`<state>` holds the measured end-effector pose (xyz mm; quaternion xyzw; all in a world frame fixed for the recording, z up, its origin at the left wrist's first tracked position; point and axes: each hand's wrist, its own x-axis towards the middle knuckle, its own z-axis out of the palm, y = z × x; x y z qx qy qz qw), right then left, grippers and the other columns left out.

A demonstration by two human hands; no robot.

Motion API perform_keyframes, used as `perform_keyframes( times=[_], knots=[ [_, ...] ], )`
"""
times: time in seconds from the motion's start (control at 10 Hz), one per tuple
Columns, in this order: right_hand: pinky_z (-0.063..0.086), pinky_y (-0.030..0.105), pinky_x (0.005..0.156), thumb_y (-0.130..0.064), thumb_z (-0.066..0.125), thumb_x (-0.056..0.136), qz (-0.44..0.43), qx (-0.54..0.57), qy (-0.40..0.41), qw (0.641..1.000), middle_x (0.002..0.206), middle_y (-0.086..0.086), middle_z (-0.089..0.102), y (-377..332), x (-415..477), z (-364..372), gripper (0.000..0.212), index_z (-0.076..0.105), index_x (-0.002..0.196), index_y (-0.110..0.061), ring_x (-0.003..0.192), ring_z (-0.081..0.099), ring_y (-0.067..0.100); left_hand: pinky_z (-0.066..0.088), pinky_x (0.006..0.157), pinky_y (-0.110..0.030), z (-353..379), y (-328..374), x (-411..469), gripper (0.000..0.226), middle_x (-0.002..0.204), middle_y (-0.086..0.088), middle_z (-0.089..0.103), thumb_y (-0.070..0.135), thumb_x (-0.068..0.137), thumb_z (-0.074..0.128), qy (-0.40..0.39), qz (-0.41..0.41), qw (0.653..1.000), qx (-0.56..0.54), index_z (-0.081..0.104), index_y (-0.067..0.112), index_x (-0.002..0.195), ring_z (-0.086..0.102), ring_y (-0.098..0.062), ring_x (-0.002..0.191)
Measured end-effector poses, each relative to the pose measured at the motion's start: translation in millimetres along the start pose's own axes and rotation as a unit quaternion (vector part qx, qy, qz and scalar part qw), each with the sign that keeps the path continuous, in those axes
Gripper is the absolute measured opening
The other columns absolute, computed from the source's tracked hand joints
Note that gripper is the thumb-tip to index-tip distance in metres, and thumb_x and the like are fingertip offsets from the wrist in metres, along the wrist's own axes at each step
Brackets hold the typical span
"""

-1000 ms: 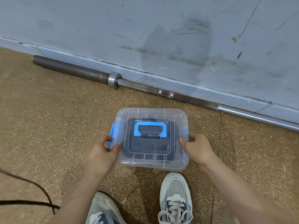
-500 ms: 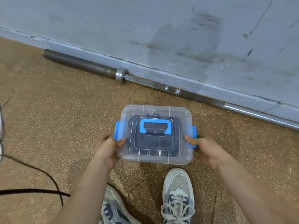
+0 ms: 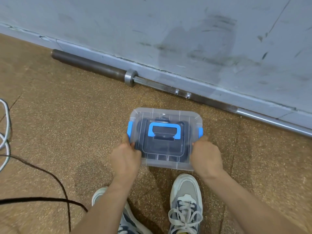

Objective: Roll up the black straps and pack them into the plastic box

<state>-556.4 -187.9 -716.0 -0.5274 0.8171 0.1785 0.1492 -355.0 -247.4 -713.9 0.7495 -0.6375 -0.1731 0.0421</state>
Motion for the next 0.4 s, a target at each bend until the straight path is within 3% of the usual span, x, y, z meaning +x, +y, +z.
perform_keyframes(
  times=[0.1, 0.2, 0.3, 0.4],
  knots=[
    [0.052, 0.031, 0.077, -0.015, 0.043, 0.101, 0.009, 0.082, -0.026, 0.996, 0.113, 0.014, 0.069, 5, 1, -9, 0.040, 0.040, 0.134, 0.007, 0.102, 0.070, 0.027, 0.036, 0.056, -0.032, -3, 1, -4, 0.028, 0.079, -0.010, 0.063, -0.001, 0.086, 0.055, -0.033, 0.013, 0.999, 0.001, 0.055, 0.002, 0.114, 0.048, -0.024, 0.063],
    [0.050, 0.035, 0.078, -0.020, 0.046, 0.100, 0.025, 0.191, -0.076, 0.978, 0.115, 0.016, 0.066, 9, 5, -7, 0.035, 0.045, 0.126, 0.003, 0.101, 0.067, 0.030, 0.044, 0.066, -0.037, -7, 0, 1, 0.031, 0.105, -0.011, 0.059, 0.005, 0.093, 0.048, -0.110, 0.012, 0.994, -0.014, 0.042, 0.005, 0.124, 0.055, -0.025, 0.079],
    [0.051, 0.037, 0.084, -0.026, 0.052, 0.097, 0.039, 0.326, -0.150, 0.932, 0.129, 0.016, 0.060, 25, -1, -32, 0.055, 0.032, 0.142, -0.001, 0.100, 0.062, 0.029, 0.050, 0.088, -0.045, -35, -2, 11, 0.051, 0.127, -0.020, 0.053, 0.015, 0.095, 0.052, -0.181, -0.026, 0.980, -0.081, 0.029, 0.004, 0.139, 0.058, -0.036, 0.107],
    [0.049, 0.040, 0.097, -0.028, 0.061, 0.093, 0.033, 0.387, -0.136, 0.911, 0.139, 0.013, 0.055, 43, -13, -54, 0.069, 0.027, 0.150, -0.007, 0.116, 0.059, 0.030, 0.047, 0.091, -0.041, -60, -3, 7, 0.054, 0.132, -0.020, 0.055, 0.015, 0.094, 0.055, -0.170, -0.026, 0.980, -0.102, 0.035, 0.005, 0.143, 0.058, -0.036, 0.113]
  ],
)
